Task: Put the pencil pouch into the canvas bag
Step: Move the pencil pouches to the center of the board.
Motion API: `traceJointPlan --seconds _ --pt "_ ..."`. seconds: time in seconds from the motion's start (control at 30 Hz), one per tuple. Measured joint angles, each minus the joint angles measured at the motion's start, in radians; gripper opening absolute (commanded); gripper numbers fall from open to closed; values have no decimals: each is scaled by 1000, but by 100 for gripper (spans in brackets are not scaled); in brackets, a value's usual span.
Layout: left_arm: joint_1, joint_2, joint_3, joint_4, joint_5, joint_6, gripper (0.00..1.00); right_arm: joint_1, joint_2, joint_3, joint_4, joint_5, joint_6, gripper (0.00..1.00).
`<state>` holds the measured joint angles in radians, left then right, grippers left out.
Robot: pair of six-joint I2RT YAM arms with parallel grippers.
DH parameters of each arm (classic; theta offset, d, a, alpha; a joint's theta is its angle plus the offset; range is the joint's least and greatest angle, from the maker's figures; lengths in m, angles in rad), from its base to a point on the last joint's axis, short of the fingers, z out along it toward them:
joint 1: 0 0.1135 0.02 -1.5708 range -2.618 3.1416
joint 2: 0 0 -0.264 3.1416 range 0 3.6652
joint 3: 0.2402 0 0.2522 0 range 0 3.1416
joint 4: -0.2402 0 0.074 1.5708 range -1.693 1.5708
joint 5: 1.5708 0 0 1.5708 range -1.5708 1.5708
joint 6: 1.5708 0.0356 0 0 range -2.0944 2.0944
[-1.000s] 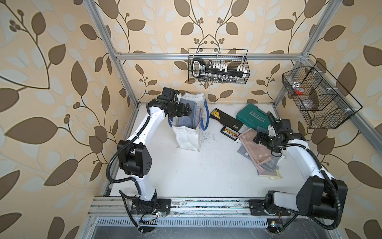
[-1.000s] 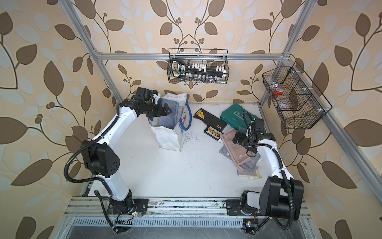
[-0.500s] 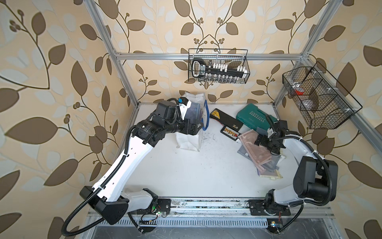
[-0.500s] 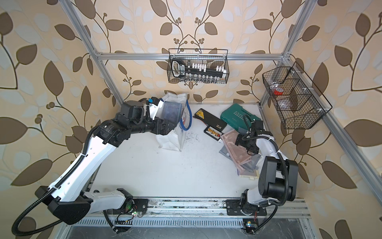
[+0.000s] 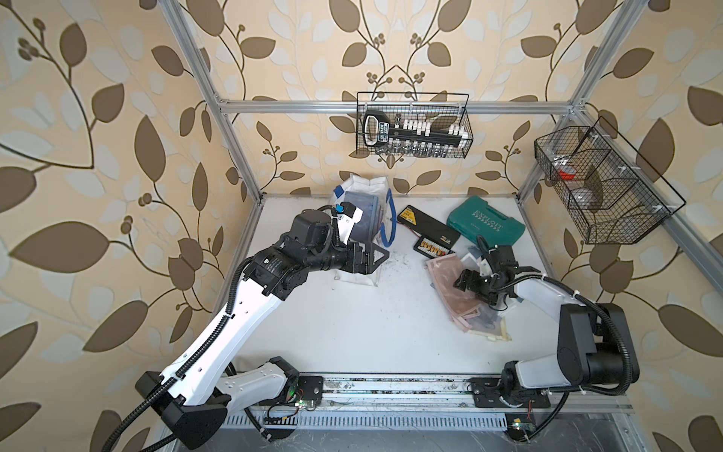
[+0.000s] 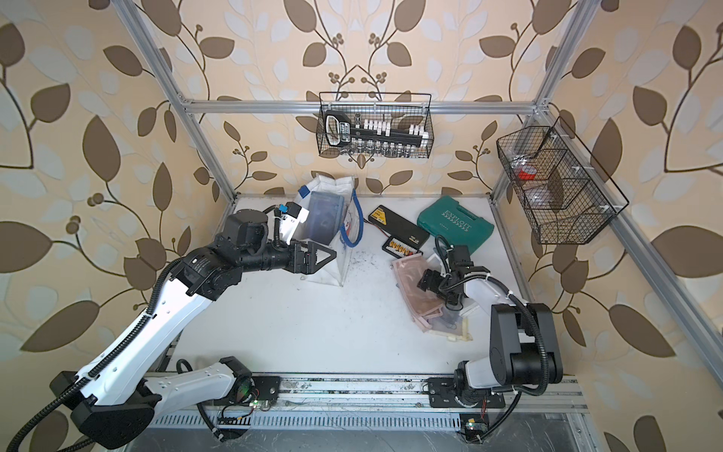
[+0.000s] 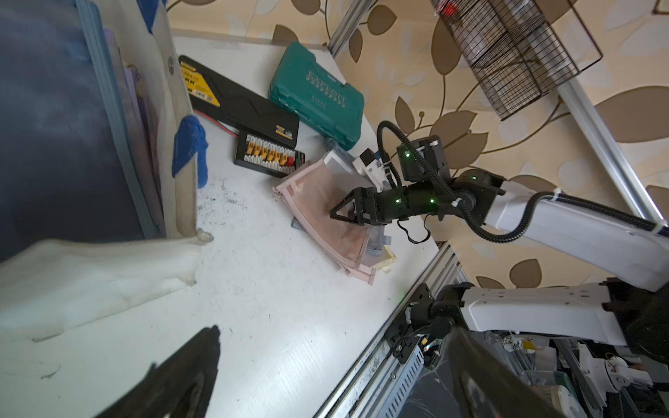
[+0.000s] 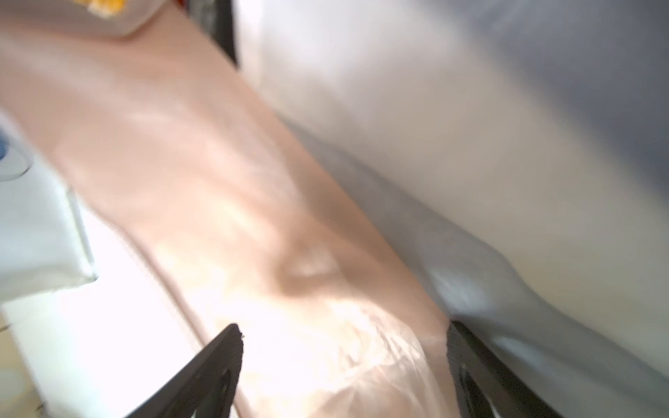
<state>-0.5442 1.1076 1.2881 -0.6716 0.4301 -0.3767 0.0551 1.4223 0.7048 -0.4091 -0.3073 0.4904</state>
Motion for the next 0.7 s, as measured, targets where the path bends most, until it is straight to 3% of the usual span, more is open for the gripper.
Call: traceJointPlan --seconds 0.27,0.5,0.7 --pt "0 -13 -120 -13 1 -50 97 264 -53 -26 50 -63 210 87" --pt "-25 -30 -216 -14 15 -104 94 306 -70 15 -11 -14 209 87" --pt "-140 -89 -399 -8 31 -196 92 381 -41 48 -66 50 166 88"
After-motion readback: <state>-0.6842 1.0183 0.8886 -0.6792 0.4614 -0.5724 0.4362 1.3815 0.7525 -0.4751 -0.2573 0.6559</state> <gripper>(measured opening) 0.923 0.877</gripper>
